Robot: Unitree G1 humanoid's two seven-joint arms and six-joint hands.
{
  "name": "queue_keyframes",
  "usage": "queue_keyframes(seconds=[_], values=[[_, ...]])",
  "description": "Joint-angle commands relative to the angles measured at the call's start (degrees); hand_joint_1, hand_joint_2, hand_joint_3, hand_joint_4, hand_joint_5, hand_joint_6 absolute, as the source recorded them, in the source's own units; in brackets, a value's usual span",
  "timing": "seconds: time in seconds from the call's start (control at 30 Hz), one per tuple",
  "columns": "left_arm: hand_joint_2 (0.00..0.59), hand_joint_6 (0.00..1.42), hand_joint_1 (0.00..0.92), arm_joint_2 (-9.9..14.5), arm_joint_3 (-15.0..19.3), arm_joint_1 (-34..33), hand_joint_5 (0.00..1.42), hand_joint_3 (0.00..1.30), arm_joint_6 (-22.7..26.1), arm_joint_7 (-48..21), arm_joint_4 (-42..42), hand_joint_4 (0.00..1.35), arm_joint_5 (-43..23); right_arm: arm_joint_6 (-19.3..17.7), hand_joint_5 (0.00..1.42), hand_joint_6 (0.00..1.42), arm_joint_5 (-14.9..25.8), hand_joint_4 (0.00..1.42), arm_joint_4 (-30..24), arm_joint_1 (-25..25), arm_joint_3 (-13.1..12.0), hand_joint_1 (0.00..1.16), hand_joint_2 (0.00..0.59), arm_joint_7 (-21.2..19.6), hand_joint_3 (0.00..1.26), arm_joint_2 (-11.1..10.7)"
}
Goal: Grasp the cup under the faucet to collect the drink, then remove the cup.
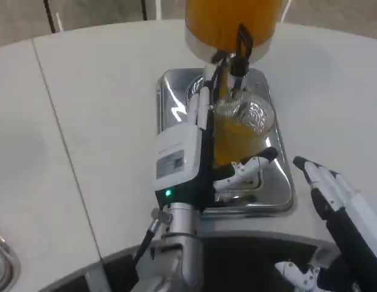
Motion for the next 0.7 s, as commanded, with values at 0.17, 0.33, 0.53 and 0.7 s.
queue_keyframes(seconds=[0.17, 0.33, 0.53, 0.7], values=[[0.035, 0.61, 0.206, -2.56, -1.66, -0.38, 0.51, 0.15, 2.08, 2.36, 3.44, 0.21, 0.70, 3.23, 0.00, 0.08, 0.60, 0.00, 0.36, -1.24, -1.88, 0.61, 0.354, 2.07, 0.00, -0.51], [0.033, 0.95, 0.217, -5.15, -2.55, -1.58, 0.82, 0.47, 2.64, 6.01, 7.14, 0.55, 0.91, 4.59, 0.00, 0.08, 1.13, 0.00, -0.72, -1.32, -4.15, 0.61, 0.354, 3.21, 0.00, -1.35], [0.030, 1.24, 0.248, -9.05, -1.36, -4.48, 1.13, 0.80, -0.95, 9.48, 13.34, 0.91, -2.62, 6.11, 0.00, 0.08, 0.37, 0.00, -3.37, 1.17, -5.64, 0.61, 0.354, 4.03, 0.00, -0.91], [0.013, 1.32, 0.240, -11.61, -0.27, -8.26, 1.22, 0.93, -2.04, 9.44, 17.39, 1.06, -5.25, 6.60, 0.00, 0.09, 0.24, 0.00, -5.03, 2.74, -5.96, 0.60, 0.362, 5.09, 0.00, -0.68]])
